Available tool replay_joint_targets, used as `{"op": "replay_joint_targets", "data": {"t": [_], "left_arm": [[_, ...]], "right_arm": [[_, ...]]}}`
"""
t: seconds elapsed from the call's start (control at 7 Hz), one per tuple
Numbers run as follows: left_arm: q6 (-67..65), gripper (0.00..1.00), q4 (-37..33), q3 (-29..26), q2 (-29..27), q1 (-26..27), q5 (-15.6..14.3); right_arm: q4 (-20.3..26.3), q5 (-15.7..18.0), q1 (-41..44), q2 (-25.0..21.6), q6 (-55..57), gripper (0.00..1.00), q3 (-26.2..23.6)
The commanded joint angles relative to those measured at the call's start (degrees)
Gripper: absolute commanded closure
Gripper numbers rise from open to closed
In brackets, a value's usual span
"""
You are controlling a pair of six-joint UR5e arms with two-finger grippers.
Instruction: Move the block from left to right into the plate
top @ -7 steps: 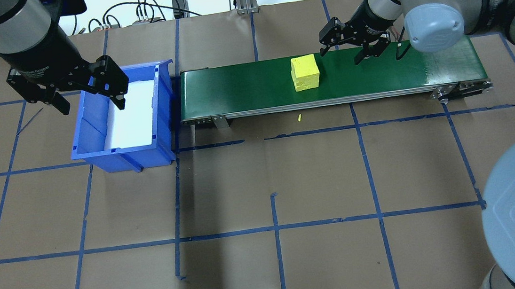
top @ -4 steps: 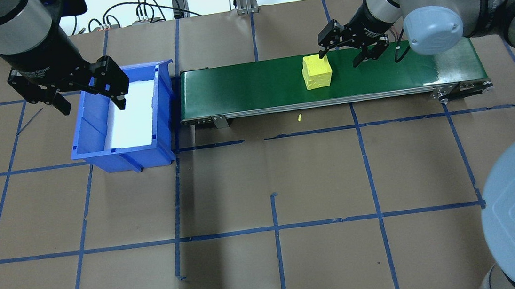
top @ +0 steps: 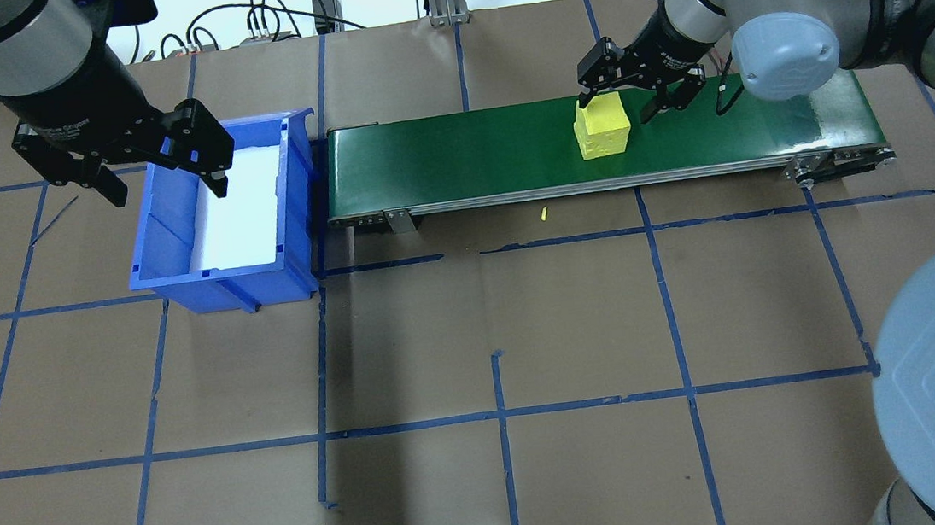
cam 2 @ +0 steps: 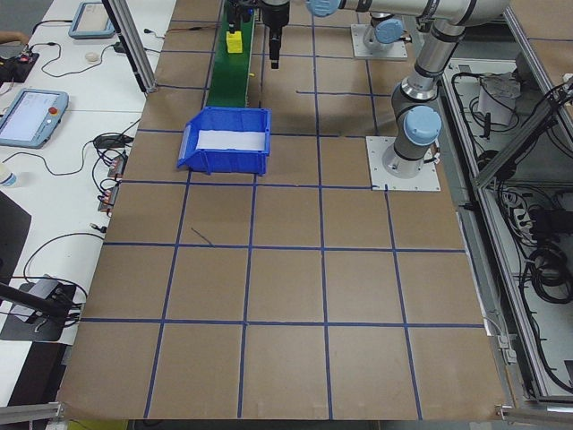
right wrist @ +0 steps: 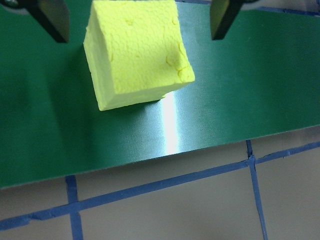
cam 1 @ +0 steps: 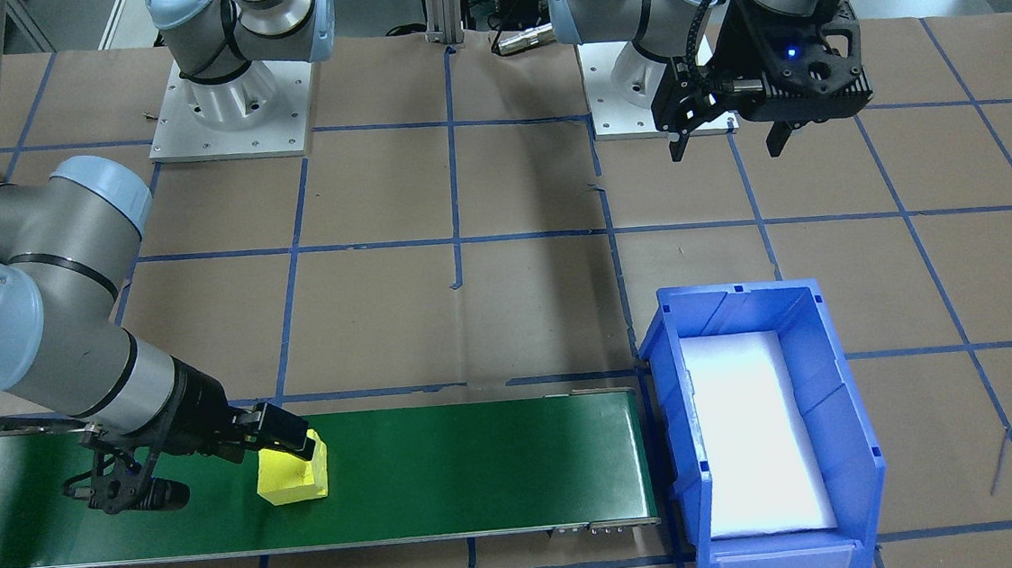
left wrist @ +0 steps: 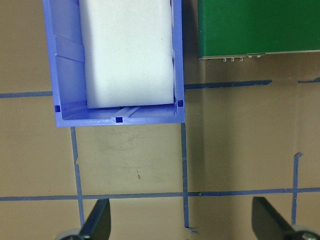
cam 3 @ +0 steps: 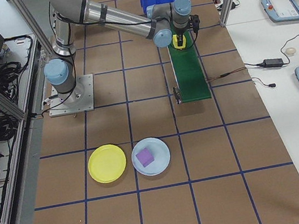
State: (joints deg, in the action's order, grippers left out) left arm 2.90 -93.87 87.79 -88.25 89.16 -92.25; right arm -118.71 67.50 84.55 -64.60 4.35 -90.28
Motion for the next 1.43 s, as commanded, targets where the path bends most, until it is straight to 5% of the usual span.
{"op": "replay_joint_targets", "data": {"t": [0.0,0.14,0.29,0.43,0.86,1.29], "left_arm": [[0.0,0.0,0.0,-0.1,0.0,0.0,0.0],[0.0,0.0,0.0,-0.1,0.0,0.0,0.0],[0.0,0.0,0.0,-0.1,0.0,0.0,0.0],[0.0,0.0,0.0,0.0,0.0,0.0,-0.1],[0.0,0.0,0.0,0.2,0.1,0.0,0.0],[0.0,0.0,0.0,0.3,0.1,0.0,0.0]], "right_arm": [[-0.7,0.9,0.0,1.8,-0.8,0.02,-0.2],[-1.4,4.3,0.0,2.7,-1.9,0.19,-0.4],[-2.1,9.7,-0.1,2.8,-5.8,0.58,-0.7],[-2.2,13.1,-0.2,2.3,-9.4,0.67,0.1],[-0.4,27.0,-9.1,-6.0,-37.7,0.74,-2.1],[4.8,32.0,-38.0,-13.3,-62.3,0.84,-12.9]]}}
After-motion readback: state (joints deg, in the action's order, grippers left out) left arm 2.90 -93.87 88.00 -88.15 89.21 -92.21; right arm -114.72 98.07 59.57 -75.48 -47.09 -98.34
